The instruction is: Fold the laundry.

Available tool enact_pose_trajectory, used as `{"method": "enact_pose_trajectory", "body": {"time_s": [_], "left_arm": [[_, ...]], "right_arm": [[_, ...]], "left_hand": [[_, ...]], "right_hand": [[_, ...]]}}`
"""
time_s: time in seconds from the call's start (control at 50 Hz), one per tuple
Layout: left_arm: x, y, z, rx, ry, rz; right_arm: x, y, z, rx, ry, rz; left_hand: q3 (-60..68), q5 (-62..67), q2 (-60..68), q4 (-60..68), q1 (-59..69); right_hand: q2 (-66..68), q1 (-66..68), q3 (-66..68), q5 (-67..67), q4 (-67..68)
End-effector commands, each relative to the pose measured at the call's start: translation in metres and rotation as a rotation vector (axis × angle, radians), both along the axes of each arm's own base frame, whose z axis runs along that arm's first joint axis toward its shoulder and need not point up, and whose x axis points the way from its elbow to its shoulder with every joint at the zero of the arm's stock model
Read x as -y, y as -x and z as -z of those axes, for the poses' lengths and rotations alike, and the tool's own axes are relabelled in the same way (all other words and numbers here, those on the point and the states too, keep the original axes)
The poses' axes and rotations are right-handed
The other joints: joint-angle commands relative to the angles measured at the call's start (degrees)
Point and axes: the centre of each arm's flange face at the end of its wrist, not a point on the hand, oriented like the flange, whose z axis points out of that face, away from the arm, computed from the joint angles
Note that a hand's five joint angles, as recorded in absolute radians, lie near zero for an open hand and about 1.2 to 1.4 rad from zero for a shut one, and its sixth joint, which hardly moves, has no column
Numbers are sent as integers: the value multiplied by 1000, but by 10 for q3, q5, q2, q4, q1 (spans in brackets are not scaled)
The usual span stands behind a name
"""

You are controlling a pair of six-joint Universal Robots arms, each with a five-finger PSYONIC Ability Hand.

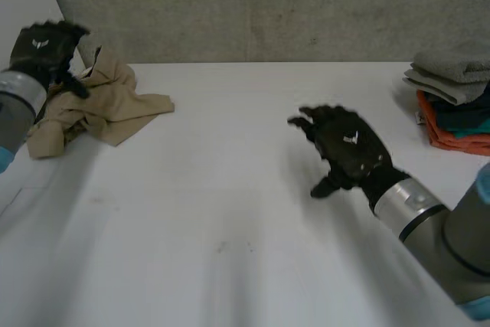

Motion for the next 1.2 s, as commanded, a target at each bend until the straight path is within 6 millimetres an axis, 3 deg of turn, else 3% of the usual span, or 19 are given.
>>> {"method": "enact_pose_trajectory", "body": {"time_s": [0.02, 0.12, 0.26, 0.42, 0.76, 0.82, 0.92, 0.94, 0.96, 1.02, 1.04, 1.08, 1.16, 1.2], "left_arm": [[51, -20, 70, 183, -20, -14], [74, -42, 108, 185, -38, -18], [88, -42, 127, 192, -16, -8], [98, -39, 140, 201, 17, 32], [104, -34, 150, 327, 90, 83], [104, -33, 154, 366, 99, 87], [101, -27, 153, 389, 98, 90], [98, -23, 152, 388, 95, 97], [93, -12, 140, 390, 102, 116], [84, -4, 112, 382, 136, 122], [78, 2, 93, 372, 171, 127], [67, 10, 81, 350, 192, 141], [23, 60, 37, 234, 249, 247], [-10, 88, 16, 143, 246, 328]], "right_arm": [[5, 8, 11, -117, 37, 62], [3, 9, 14, -122, 27, 59], [2, 9, 18, -127, 16, 55], [3, 9, 29, -146, 0, 54], [4, 8, 28, -145, 4, 52], [4, 8, 28, -145, 4, 52], [4, 8, 29, -145, 4, 52], [5, 8, 28, -145, 6, 52], [5, 8, 28, -145, 6, 52], [4, 8, 28, -145, 6, 52], [5, 8, 28, -145, 5, 54], [5, 9, 28, -145, 5, 56], [4, 9, 28, -146, 4, 57], [4, 9, 28, -145, 3, 57]], "left_hand": [[-8, -11, -2, -1, -9], [24, 21, 30, 30, 22], [92, 90, 98, 99, 91], [232, 230, 238, 239, 231], [513, 511, 519, 520, 512], [674, 672, 680, 681, 673], [675, 672, 680, 681, 673], [675, 672, 680, 681, 673], [675, 672, 680, 681, 673], [675, 672, 680, 681, 673], [675, 672, 680, 681, 673], [675, 672, 680, 681, 673], [675, 672, 680, 681, 673], [675, 672, 680, 681, 673]], "right_hand": [[-27, -16, -23, -33, -37], [-27, -16, -23, -33, -37], [-27, -16, -23, -33, -37], [-27, -16, -23, -33, -37], [-27, -16, -23, -33, -37], [-27, -16, -23, -33, -37], [-27, -16, -23, -33, -37], [-27, -16, -23, -33, -37], [-27, -16, -23, -33, -37], [-27, -16, -23, -33, -37], [-27, -16, -23, -33, -37], [-27, -16, -23, -33, -37], [-27, -16, -23, -33, -37], [-27, -16, -23, -33, -37]]}}
